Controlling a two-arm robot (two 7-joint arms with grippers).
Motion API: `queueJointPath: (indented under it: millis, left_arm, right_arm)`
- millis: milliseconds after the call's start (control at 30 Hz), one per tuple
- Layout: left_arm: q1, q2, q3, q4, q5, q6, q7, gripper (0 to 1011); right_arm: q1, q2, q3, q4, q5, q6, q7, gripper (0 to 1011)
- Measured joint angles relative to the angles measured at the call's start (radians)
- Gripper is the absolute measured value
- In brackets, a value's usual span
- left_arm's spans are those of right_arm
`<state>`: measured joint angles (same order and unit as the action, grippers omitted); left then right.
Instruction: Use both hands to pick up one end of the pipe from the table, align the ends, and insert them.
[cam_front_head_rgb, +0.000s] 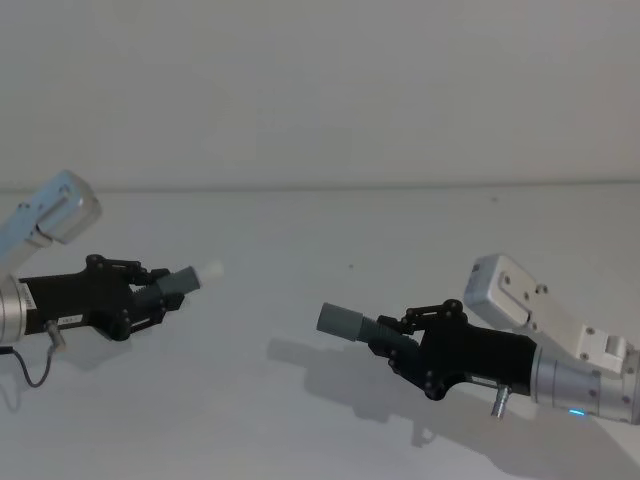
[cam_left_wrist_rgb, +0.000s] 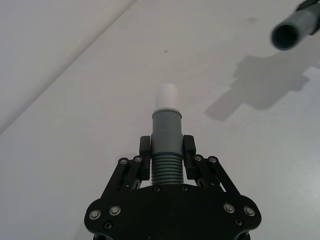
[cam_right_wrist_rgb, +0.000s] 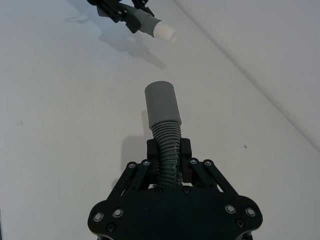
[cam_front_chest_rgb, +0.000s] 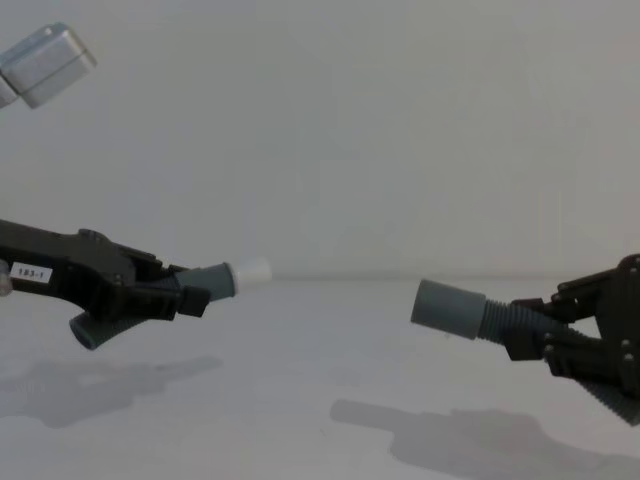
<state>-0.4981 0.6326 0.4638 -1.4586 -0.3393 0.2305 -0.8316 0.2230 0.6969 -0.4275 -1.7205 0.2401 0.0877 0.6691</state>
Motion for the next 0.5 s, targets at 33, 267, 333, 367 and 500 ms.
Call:
queueJointPath:
  millis: [33,267,333,367,500]
  left_arm:
    - [-0.002,0.003,0.003,-0.002,0.0,-0.003,-0.006,348]
    - [-0.017,0.018,0.021,-0.012,0.0,-0.031,-0.051,348]
    - [-0.022,0.022,0.026,-0.014,-0.001,-0.04,-0.065,348]
    - [-0.023,0.023,0.028,-0.015,-0.001,-0.043,-0.07,348]
    - [-0.032,0.027,0.037,-0.015,-0.004,-0.057,-0.092,348]
  right_arm:
    - [0.001,0.0,-0.001,0.0,0.0,0.0,0.0,227]
    - [0.008,0.004,-0.011,0.002,-0.004,-0.005,0.001,227]
    - [0.009,0.006,-0.014,0.002,-0.004,-0.006,0.001,227]
    - [0.01,0.006,-0.015,0.003,-0.004,-0.006,0.001,227]
    - [0.012,0.009,-0.019,0.003,-0.004,-0.007,0.001,226]
